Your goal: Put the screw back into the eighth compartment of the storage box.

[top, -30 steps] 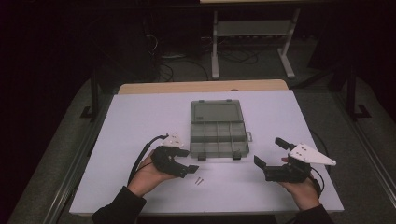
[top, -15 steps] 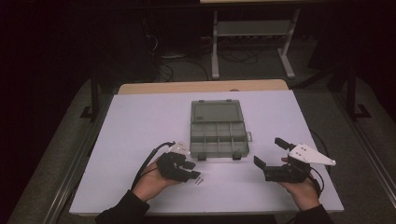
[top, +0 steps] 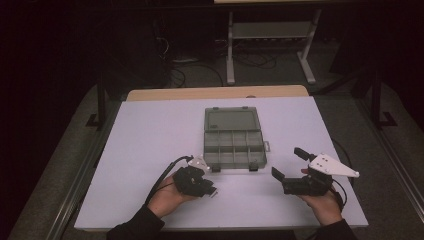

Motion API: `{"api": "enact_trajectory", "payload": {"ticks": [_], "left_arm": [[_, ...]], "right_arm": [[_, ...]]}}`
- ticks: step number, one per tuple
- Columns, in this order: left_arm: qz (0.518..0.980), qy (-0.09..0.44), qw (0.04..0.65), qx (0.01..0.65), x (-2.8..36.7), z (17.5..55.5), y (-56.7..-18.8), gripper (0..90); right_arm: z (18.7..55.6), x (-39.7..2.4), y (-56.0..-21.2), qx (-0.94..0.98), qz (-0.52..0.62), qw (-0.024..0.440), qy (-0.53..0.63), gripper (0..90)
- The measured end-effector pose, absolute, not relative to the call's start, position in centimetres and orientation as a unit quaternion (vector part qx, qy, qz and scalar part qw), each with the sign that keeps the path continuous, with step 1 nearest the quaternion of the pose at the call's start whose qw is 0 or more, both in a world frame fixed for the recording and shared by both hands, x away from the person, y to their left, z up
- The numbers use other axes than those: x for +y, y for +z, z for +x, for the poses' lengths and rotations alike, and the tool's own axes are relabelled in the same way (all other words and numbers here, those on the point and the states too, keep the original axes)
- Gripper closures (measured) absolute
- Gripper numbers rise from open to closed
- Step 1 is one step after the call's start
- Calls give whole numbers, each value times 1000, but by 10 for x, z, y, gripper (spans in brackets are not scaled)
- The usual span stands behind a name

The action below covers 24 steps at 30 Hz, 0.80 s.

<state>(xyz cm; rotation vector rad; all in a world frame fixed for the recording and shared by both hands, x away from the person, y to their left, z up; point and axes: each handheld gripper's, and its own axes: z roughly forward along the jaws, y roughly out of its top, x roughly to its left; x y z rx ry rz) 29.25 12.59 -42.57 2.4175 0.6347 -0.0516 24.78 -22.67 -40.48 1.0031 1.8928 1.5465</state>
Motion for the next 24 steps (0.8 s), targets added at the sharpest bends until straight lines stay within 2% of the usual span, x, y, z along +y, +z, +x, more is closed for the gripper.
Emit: {"api": "enact_trajectory", "payload": {"ticks": [1,24], "left_arm": [[911,-23,323,255,124,291,-427,727],[920,-14,303,247,121,291,-433,801]], "right_arm": [[248,-227,-405,694,368,247,567,0],[248,-227,-405,694,369,247,567,0]]}}
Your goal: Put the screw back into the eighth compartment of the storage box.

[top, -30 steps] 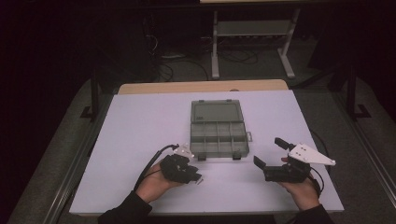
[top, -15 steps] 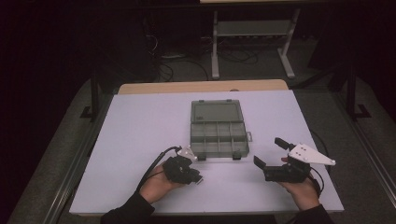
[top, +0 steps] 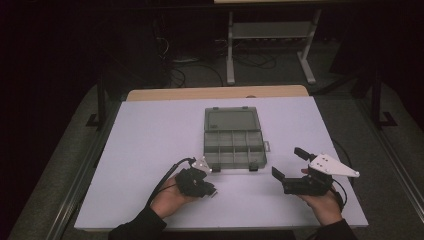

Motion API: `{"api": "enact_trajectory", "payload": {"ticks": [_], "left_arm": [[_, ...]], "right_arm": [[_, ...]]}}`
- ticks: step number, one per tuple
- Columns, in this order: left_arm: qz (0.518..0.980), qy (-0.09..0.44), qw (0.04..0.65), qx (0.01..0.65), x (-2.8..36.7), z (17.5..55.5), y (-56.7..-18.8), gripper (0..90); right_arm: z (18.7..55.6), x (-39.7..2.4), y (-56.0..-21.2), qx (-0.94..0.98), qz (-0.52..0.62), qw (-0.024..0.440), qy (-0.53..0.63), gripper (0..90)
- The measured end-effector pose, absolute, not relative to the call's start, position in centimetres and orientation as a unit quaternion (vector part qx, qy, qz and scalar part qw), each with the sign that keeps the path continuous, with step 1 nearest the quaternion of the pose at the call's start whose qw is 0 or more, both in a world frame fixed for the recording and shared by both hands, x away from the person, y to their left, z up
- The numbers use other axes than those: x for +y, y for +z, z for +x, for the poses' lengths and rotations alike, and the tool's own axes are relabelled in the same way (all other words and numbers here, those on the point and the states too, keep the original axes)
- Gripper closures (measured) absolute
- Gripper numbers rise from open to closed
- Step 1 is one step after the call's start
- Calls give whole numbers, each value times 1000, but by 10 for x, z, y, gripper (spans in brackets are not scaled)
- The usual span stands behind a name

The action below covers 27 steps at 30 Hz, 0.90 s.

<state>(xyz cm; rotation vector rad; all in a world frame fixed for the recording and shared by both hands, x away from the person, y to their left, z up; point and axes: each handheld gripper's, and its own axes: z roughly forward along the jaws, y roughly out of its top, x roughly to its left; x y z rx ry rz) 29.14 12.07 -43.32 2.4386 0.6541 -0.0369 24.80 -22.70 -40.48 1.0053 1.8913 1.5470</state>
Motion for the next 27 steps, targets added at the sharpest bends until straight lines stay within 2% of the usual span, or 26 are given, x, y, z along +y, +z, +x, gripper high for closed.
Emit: {"api": "enact_trajectory", "payload": {"ticks": [9,27], "left_arm": [[919,-10,304,252,121,292,-434,870],[911,-29,319,259,126,297,-431,880]], "right_arm": [[248,-227,-405,694,368,247,567,0],[248,-227,-405,694,369,247,567,0]]}}
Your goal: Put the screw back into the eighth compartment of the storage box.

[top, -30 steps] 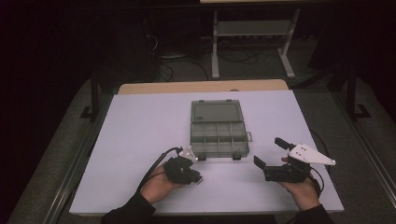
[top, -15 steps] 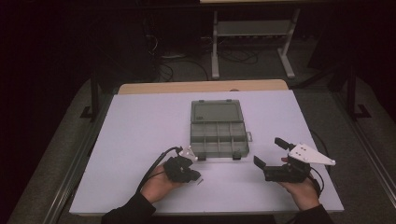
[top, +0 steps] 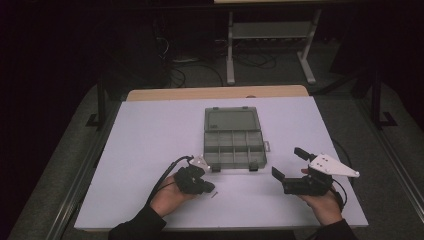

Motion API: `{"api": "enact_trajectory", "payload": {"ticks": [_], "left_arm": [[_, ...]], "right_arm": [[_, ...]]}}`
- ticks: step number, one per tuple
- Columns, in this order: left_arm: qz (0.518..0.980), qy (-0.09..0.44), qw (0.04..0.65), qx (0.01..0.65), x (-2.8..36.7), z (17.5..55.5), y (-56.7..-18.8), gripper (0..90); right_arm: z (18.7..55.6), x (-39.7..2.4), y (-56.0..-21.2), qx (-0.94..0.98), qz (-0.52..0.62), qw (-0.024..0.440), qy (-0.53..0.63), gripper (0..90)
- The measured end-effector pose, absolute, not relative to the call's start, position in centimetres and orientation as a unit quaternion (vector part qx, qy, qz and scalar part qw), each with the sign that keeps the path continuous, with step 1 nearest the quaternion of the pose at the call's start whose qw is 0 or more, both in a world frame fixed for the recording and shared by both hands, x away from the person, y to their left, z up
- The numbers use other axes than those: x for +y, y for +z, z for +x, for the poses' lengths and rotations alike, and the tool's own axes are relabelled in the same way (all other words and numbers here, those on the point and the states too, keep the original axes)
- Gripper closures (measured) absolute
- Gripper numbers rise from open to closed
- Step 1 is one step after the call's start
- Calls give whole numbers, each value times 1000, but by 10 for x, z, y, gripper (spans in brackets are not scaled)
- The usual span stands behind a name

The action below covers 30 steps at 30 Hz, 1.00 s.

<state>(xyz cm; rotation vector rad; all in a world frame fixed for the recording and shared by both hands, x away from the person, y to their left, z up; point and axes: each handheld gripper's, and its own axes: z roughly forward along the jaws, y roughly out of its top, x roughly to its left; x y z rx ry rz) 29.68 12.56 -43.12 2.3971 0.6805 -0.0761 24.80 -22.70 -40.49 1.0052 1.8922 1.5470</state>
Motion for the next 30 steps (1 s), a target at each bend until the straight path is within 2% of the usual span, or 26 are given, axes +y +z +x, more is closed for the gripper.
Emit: {"api": "enact_trajectory", "payload": {"ticks": [11,30], "left_arm": [[900,-42,340,269,132,300,-417,880],[899,-44,355,251,126,313,-396,880]], "right_arm": [[248,-227,-405,695,368,247,566,0],[248,-226,-405,695,368,248,566,0]]}}
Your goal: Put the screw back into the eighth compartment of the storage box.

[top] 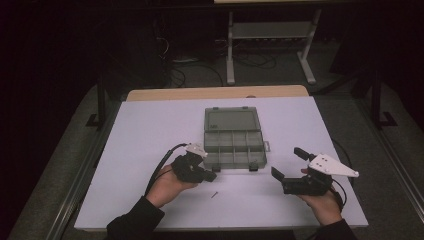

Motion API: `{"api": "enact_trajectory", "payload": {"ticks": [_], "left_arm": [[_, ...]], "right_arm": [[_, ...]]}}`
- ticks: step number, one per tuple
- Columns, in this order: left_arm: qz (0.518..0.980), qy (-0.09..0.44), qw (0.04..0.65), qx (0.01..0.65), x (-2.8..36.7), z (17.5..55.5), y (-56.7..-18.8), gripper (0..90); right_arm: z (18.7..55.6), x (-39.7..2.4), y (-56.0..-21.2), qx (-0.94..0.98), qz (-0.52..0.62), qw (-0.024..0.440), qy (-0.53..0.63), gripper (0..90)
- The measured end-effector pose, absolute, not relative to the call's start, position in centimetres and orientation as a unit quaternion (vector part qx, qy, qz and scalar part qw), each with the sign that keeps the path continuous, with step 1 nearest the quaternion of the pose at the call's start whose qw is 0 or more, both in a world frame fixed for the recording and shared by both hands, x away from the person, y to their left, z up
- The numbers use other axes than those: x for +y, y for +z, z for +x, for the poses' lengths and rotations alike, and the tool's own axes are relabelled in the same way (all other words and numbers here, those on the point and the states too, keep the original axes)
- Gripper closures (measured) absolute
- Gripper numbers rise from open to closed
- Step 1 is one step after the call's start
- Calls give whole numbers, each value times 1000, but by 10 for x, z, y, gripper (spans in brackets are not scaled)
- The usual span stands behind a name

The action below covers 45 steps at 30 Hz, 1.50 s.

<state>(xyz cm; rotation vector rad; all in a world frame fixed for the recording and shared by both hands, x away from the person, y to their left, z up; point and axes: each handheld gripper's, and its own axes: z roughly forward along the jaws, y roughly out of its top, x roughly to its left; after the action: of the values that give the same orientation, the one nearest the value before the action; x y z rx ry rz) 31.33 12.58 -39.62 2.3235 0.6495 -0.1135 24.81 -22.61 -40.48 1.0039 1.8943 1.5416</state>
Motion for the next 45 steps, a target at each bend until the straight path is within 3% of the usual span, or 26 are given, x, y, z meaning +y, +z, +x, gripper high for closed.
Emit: {"api": "enact_trajectory", "payload": {"ticks": [21,45], "left_arm": [[900,-37,371,227,94,348,-363,880],[909,-31,365,199,37,384,-362,879]], "right_arm": [[248,-227,-404,694,367,248,568,0],[248,-228,-404,693,367,246,570,0]]}}
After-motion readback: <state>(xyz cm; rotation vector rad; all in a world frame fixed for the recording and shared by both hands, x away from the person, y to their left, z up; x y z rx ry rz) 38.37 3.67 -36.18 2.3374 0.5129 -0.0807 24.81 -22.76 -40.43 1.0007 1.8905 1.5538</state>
